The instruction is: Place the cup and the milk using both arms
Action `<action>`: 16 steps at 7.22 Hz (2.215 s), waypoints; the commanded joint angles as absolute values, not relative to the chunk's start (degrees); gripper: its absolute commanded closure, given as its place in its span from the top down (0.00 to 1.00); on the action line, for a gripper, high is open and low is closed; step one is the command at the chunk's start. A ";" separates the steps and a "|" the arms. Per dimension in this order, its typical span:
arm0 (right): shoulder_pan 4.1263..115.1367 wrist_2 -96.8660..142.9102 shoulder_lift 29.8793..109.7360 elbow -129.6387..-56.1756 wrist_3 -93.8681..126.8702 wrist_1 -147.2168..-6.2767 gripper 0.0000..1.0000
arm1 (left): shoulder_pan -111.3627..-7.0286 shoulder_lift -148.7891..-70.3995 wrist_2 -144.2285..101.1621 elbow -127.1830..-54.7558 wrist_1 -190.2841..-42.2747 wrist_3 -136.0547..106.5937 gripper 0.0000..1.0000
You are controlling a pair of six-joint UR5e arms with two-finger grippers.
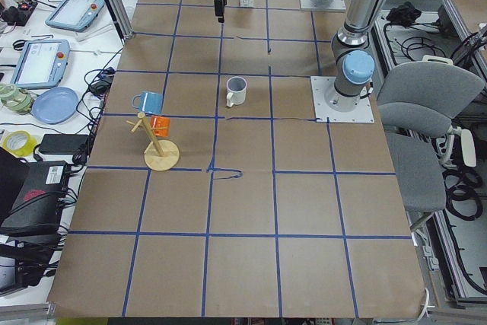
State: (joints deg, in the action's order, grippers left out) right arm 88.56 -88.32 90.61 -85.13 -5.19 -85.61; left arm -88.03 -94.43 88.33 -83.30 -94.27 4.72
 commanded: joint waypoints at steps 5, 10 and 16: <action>88.51 -88.42 90.53 -84.99 -5.27 -85.61 1.00 | -87.19 -94.13 92.16 -83.41 -94.39 4.75 1.00; 88.51 -88.42 90.62 -84.90 -5.27 -85.61 1.00 | -87.01 -94.39 91.86 -83.41 -95.54 6.23 1.00; 88.51 -88.42 90.62 -84.81 -5.27 -85.61 1.00 | -87.01 -94.75 88.33 -83.50 -95.45 6.50 1.00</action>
